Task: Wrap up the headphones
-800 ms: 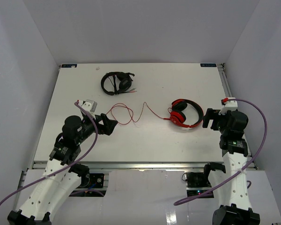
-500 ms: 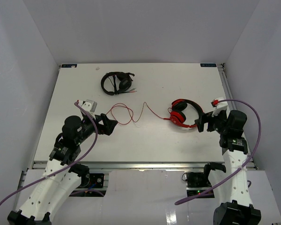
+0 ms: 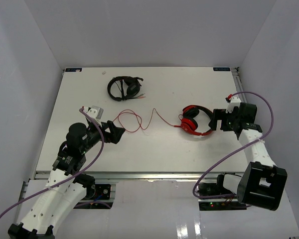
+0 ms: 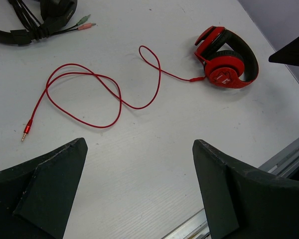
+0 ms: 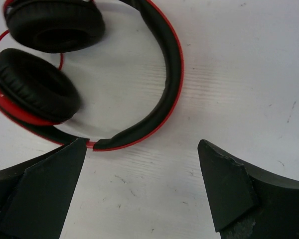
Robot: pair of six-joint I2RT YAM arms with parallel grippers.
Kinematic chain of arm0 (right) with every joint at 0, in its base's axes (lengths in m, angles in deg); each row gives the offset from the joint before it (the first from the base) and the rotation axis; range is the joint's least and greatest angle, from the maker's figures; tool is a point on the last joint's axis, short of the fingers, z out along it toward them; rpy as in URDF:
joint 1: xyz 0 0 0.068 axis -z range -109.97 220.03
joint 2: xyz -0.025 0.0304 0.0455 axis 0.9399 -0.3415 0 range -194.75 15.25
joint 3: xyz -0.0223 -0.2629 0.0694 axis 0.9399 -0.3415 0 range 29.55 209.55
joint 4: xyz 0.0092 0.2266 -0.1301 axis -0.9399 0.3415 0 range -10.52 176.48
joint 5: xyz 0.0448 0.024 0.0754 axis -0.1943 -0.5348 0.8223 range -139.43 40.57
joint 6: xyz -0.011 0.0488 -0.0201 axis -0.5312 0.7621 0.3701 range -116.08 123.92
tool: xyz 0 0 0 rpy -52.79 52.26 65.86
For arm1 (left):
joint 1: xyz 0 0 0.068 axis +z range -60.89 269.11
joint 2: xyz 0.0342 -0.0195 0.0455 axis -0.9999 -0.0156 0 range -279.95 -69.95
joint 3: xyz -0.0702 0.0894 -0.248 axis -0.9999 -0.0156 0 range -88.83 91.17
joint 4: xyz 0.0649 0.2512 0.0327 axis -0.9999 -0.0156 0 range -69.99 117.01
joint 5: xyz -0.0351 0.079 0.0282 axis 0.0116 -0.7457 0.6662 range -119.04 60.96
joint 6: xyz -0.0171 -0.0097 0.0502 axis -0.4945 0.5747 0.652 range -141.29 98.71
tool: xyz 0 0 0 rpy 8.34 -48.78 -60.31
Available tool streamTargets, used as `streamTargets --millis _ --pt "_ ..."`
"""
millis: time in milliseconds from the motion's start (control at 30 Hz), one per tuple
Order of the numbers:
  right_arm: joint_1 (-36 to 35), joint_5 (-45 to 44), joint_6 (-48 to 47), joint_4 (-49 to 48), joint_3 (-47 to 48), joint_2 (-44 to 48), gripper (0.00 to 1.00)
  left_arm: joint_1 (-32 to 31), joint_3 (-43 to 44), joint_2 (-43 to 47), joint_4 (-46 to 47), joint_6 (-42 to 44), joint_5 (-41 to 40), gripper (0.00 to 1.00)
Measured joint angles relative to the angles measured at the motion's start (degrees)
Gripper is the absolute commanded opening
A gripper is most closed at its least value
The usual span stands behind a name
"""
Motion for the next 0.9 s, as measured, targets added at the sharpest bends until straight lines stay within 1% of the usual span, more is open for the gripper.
streamTargets --millis 133,233,533,667,900 --pt "0.0 -4.6 4.7 -2.3 0.8 -5.0 0.91 0.0 0.0 -0.1 0.0 0.0 0.0 0.98" --pt "0.0 -6.5 6.4 -4.0 1.6 -9.8 0.84 0.0 0.0 -0.2 0.0 0.0 0.0 0.98" --pt "-0.1 -6.1 9.2 -6.5 7.6 -24.0 0.70 0.0 0.0 -0.6 0.0 0.0 0.0 0.98" --pt "-0.6 -6.0 10.2 -7.9 8.9 -27.1 0.61 0.0 0.0 -1.0 0.0 0.0 0.0 0.98" --pt "-2.2 -6.5 11.2 -9.7 10.8 -29.8 0.50 0.0 0.0 -1.6 0.0 0.0 0.0 0.98"
